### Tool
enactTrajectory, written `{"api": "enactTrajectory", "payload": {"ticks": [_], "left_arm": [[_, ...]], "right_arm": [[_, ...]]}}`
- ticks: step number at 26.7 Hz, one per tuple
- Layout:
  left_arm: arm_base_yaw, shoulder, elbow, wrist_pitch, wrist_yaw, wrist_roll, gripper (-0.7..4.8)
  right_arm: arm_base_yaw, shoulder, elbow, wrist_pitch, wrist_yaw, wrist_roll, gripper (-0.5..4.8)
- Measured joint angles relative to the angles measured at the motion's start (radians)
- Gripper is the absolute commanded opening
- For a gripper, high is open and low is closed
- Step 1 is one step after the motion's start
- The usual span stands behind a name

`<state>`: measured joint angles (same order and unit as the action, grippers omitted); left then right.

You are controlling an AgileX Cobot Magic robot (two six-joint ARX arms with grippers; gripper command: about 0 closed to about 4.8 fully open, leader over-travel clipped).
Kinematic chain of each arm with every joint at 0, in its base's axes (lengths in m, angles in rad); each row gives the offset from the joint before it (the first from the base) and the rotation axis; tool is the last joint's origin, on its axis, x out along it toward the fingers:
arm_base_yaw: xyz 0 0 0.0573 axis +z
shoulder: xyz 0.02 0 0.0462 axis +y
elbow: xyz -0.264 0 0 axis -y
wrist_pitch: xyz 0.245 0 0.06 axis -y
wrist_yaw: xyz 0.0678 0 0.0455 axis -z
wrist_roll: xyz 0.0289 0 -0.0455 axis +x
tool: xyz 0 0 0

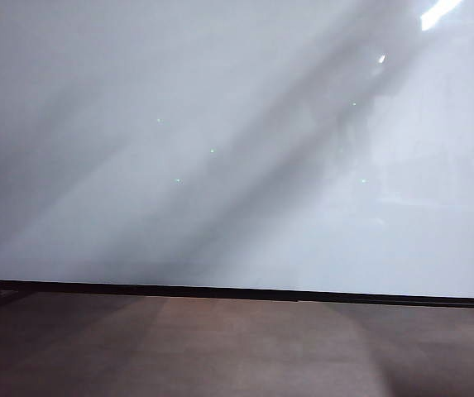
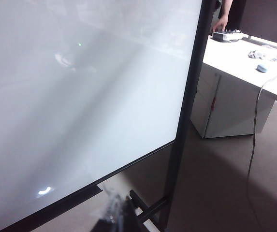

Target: Reach to the right to find the marker pen, pick it up, and write the number 7 on the whiteboard.

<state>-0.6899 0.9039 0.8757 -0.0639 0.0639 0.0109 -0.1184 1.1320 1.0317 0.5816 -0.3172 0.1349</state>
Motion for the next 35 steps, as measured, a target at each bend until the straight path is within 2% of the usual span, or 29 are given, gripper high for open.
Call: {"api": "enactTrajectory", "payload": {"ticks": [3, 5, 10, 14, 20, 28, 35], "left_arm": [[0.0, -0.002, 0.0, -0.001, 0.0, 0.0, -0.05], [0.0, -0.003, 0.0, 0.0, 0.0, 0.0, -0.05], [0.0, -0.014, 0.0, 0.0, 0.0, 0.0, -0.05], [0.001, -0.015, 0.0, -0.001, 0.0, 0.0, -0.05], [0.001, -0.023, 0.0, -0.001, 0.0, 0.0, -0.05], [0.002, -0.023, 0.0, 0.0, 0.0, 0.0, -0.05], [0.002, -0.023, 0.0, 0.0, 0.0, 0.0, -0.05]], "right_arm": [[0.139, 0.002, 0.0, -0.009, 0.016, -0.003, -0.06], [0.237, 0.002, 0.0, -0.031, 0.064, -0.005, -0.06], [0.396, 0.014, 0.0, -0.034, 0.144, -0.021, -0.06], [0.498, 0.083, -0.001, -0.042, 0.159, -0.077, -0.06], [0.511, 0.188, -0.001, 0.009, 0.213, -0.089, -0.06], [0.512, 0.402, -0.001, 0.233, 0.212, -0.158, -0.06], [0.522, 0.472, 0.006, 0.307, 0.291, -0.164, -0.06]]}}
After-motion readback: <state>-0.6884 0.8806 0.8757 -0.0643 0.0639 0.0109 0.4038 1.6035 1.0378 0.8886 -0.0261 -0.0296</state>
